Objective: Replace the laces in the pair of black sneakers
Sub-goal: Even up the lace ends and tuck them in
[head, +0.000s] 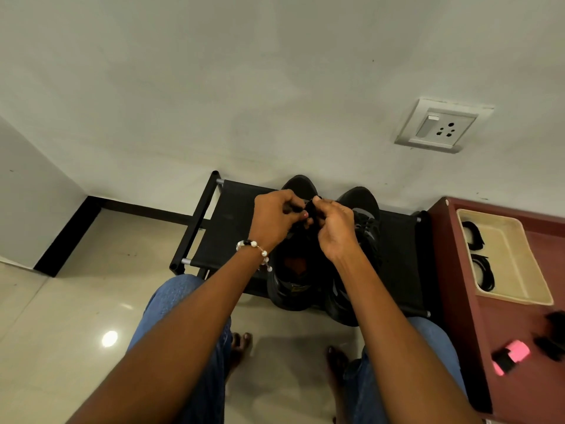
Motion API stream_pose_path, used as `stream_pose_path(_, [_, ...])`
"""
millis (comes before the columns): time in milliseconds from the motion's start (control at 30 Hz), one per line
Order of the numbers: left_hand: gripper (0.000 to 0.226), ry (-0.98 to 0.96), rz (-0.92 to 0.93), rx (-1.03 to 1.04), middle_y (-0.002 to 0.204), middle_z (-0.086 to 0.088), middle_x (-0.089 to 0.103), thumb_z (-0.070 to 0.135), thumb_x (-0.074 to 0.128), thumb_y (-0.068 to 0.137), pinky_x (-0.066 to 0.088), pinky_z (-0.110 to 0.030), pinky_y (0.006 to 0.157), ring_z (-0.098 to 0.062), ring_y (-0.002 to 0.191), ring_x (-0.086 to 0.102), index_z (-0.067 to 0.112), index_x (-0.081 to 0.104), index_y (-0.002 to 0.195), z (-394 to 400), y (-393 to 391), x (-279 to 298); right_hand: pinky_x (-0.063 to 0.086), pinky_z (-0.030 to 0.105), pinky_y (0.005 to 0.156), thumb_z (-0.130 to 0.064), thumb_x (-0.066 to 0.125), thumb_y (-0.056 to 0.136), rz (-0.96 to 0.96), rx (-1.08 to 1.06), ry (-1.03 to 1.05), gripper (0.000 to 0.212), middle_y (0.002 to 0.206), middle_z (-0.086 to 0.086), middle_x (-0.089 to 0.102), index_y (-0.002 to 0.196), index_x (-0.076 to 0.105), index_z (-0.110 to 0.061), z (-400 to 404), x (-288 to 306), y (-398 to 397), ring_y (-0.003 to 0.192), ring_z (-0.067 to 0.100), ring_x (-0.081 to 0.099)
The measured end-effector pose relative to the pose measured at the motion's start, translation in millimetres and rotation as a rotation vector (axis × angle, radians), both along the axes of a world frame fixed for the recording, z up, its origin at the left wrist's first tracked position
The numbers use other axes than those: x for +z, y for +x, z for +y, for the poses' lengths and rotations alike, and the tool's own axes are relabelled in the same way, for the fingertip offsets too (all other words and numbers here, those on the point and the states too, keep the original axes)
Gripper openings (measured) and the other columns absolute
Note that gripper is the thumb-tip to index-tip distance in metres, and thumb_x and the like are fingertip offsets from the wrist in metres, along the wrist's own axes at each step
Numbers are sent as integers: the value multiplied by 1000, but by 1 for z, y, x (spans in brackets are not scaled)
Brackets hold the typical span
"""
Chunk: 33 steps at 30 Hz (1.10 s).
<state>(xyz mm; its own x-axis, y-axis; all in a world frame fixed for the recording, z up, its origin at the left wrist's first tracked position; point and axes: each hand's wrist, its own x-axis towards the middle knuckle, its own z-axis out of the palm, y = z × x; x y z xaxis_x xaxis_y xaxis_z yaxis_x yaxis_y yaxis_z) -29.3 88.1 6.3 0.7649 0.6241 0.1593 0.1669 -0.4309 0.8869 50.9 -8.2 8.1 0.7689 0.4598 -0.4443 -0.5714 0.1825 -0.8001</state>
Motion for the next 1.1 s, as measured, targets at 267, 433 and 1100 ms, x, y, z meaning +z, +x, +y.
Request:
stream_pose_path(267, [13,904,203,-224,83,-13,61,4,71,82,48,-31,55,-29,67,61,5,72,94,11,1,-9,55,26,63,7,61,89,-24,72,-120,26,94,16,66,115,60,3,-1,2,4,71,19,63])
stream_pose_path(433, [21,906,484,-273,110,-16,55,15,52,98,40,-27,73,-29,97,56,2,63,110,16,6,-7,58,35,79,14,63,84,-123,231,-137,46,100,19,66,127,53,1,-6,6,9,82,25,68])
stream_pose_path(1100, [23,-805,372,-143,73,-7,64,12,50,99,40,-30,61,-18,69,57,6,67,85,23,1,12,41,27,85,-21,84,71,-1276,526,-586,37,104,1,64,106,73,-19,-14,3,14,101,16,52])
